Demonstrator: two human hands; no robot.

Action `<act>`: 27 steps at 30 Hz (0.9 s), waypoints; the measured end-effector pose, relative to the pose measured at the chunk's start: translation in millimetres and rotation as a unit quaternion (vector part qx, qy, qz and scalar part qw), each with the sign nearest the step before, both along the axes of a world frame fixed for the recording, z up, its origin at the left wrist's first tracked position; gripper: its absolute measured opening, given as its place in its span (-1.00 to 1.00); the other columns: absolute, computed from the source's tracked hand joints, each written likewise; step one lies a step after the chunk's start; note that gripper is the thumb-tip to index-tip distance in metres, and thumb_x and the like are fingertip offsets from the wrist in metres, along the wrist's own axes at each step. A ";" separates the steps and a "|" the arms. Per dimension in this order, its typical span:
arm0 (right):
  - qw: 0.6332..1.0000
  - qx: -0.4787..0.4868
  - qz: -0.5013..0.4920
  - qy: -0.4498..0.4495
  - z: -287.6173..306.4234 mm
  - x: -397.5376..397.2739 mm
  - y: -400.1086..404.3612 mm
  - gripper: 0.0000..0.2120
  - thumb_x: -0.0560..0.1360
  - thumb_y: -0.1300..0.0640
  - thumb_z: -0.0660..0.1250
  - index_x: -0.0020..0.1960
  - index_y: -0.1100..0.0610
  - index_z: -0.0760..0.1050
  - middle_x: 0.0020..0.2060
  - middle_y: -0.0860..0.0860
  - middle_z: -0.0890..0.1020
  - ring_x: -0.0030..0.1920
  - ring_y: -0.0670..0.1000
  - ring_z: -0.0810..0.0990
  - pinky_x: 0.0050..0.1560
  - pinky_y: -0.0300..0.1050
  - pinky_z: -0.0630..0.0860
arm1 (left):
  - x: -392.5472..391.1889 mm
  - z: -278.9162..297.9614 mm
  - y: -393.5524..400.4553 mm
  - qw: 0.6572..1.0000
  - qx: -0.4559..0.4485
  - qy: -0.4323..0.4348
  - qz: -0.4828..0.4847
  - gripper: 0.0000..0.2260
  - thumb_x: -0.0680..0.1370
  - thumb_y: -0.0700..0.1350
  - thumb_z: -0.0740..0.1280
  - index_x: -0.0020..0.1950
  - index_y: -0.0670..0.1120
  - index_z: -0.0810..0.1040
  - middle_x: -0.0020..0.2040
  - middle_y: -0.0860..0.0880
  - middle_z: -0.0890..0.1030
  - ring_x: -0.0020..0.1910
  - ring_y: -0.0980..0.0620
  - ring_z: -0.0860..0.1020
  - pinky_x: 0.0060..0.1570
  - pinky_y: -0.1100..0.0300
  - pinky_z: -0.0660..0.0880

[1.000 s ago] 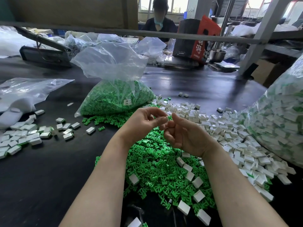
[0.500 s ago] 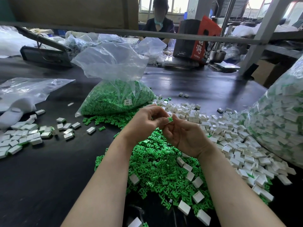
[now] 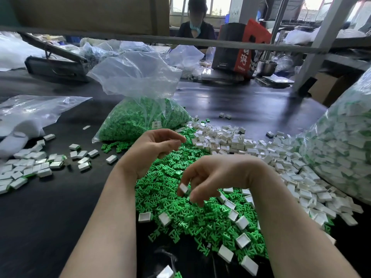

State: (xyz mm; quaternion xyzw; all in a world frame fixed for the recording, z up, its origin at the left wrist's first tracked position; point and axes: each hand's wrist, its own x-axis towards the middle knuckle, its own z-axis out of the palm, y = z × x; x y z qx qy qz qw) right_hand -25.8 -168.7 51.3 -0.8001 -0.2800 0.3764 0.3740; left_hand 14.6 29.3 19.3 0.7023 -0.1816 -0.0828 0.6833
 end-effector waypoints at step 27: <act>0.786 -0.336 -0.372 -0.361 -38.5 22.3 -11.9 -0.63 0.54 0.20 0.24 0.34 0.05 0.41 0.22 0.07 0.53 0.31 0.15 0.36 0.25 0.10 0.46 | 10.5 -13.5 -12.0 0.996 0.083 -0.014 0.019 -0.85 0.52 -0.19 0.42 -0.14 0.05 0.71 -0.29 0.09 0.64 -0.40 0.30 0.48 -0.39 0.50 0.36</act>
